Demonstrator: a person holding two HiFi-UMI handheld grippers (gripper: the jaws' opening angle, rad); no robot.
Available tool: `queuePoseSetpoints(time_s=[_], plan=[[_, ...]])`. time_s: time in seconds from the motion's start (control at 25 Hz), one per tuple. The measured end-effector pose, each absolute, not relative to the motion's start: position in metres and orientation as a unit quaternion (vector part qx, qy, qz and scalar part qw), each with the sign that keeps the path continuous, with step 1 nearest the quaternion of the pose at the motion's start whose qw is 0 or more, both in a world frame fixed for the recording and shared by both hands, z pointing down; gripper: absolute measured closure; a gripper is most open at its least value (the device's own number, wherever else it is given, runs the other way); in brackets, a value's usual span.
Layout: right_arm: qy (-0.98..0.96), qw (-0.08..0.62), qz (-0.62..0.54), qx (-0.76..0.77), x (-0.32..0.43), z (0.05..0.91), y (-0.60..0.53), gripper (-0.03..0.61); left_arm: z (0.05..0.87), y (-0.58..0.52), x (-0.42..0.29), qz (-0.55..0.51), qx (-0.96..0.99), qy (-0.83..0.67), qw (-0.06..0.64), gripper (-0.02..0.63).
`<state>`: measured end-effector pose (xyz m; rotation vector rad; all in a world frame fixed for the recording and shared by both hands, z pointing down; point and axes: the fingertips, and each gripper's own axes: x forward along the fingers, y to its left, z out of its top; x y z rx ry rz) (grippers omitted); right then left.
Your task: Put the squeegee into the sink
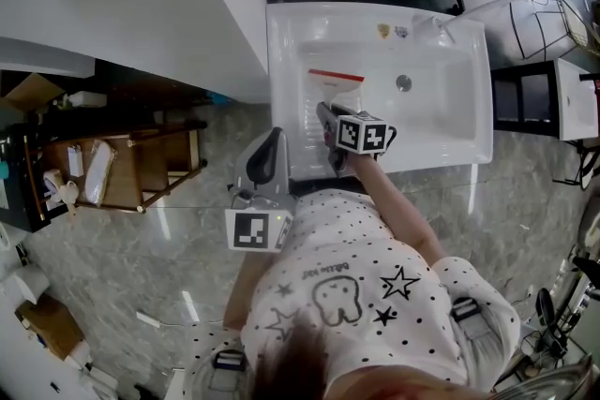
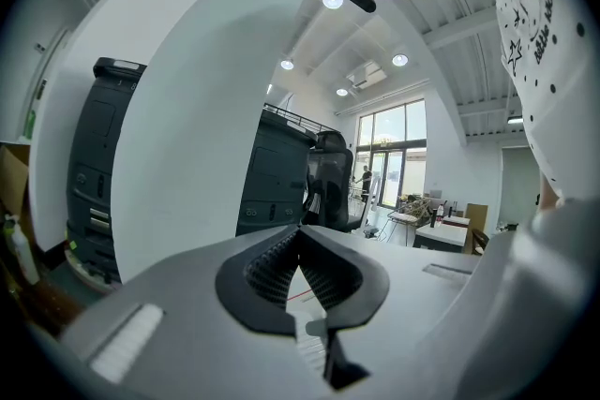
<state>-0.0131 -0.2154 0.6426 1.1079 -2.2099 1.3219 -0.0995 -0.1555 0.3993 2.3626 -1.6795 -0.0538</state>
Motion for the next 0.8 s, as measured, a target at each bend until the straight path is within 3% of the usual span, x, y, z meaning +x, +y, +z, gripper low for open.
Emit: queuePoseSetpoints(time_s=[0.52, 0.8], plan=[[-0.758, 0.206, 0.490, 0.378, -0.019, 0.666, -0.212, 0.554, 0.397, -0.148, -0.107, -0.017, 0.802, -0.586, 0.114, 0.620], [-0.757, 0.193, 0.498, 0.376, -0.018, 0.664, -0.213, 0.555, 0.396, -0.148, -0.105, -0.019, 0.799, -0.589, 0.119, 0.620]])
